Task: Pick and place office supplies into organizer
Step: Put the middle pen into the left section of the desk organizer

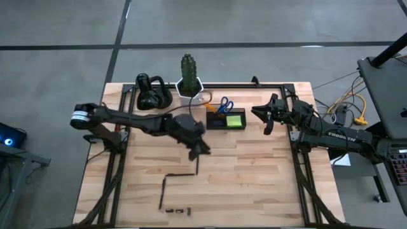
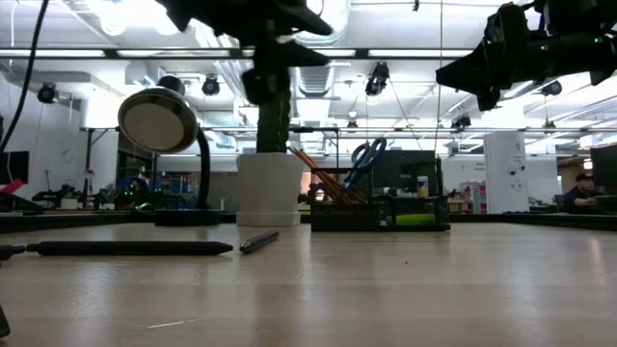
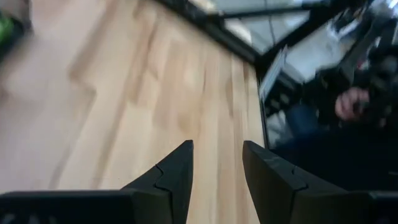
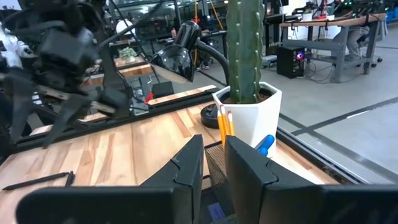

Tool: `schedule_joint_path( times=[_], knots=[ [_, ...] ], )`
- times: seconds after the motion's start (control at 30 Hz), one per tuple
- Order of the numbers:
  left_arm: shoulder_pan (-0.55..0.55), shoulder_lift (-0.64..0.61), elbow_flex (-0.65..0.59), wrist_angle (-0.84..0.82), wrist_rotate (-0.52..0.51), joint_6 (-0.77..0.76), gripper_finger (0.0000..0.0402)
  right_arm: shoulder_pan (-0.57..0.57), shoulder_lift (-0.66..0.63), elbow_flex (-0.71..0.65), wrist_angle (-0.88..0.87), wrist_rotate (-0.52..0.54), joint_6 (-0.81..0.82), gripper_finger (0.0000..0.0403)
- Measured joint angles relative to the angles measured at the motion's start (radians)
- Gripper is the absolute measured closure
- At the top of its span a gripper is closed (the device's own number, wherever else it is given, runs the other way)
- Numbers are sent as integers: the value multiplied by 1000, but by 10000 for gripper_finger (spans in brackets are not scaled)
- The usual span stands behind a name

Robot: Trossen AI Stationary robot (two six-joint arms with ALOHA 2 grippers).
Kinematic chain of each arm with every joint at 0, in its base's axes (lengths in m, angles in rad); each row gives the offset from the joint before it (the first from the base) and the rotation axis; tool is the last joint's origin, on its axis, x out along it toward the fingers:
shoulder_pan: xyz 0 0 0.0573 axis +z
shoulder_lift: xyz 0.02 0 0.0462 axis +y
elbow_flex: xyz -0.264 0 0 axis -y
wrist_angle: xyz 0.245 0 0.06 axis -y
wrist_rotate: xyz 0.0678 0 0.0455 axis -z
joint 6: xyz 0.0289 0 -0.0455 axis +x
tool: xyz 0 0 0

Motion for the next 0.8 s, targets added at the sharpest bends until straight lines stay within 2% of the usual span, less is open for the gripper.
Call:
schedule_joint_path(
  times=[0.17, 0.47, 0.7, 0.8],
  knots=[
    [-72, -25, 6, -190, -1, -63, 279, 0, 0, 0, -1, 0, 0, 346],
    [-211, 14, 7, -321, -8, -127, 279, 0, 3, 0, -4, 0, -8, 346],
    [-296, 66, 13, -530, -224, -129, 279, 0, 14, 0, -6, -1, -11, 346],
    [-316, 81, 11, -553, -244, -126, 279, 0, 16, 0, -8, 0, -15, 346]
  ],
)
